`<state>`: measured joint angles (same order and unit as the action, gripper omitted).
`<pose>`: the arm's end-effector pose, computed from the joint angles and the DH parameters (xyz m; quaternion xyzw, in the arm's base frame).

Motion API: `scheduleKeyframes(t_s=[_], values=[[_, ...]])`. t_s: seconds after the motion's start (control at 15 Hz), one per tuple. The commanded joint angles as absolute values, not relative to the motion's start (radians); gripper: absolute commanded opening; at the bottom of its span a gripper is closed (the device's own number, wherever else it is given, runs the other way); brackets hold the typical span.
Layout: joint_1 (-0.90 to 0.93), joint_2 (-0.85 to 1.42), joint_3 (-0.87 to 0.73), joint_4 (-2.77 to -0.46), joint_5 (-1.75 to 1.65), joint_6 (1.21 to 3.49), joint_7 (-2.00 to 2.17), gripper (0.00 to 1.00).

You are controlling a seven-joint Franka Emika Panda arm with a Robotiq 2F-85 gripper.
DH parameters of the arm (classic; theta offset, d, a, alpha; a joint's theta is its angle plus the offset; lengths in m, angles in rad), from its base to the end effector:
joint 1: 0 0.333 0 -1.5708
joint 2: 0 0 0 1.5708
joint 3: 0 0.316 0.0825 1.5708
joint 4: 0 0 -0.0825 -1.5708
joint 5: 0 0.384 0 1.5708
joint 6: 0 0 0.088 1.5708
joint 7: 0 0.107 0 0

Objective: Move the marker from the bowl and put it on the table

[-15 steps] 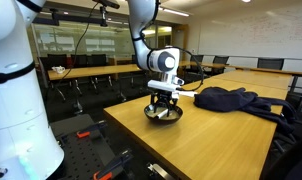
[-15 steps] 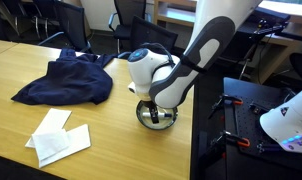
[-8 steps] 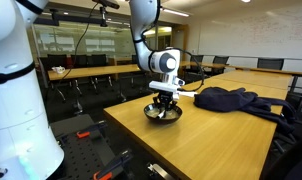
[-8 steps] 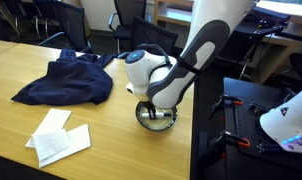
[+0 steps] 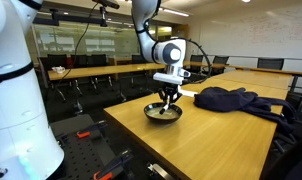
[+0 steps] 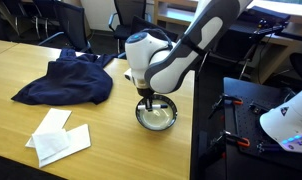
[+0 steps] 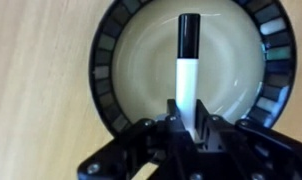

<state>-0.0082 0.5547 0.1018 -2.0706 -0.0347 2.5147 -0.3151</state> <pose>0.5714 0.0550 0.1505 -0.9759 -0.2109 0.0513 0.0236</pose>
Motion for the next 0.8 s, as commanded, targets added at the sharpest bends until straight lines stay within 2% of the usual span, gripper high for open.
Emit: scheduleKeyframes(t_s=[0.0, 0.33, 0.73], values=[[-0.063, 0.424, 0.115, -2.143, -0.019, 2.507, -0.371, 0.05], [-0.118, 0.373, 0.023, -2.142, -0.094, 2.525, -0.43, 0.05], [-0.187, 0.471, -0.054, -2.069, -0.145, 2.525, -0.446, 0.05]])
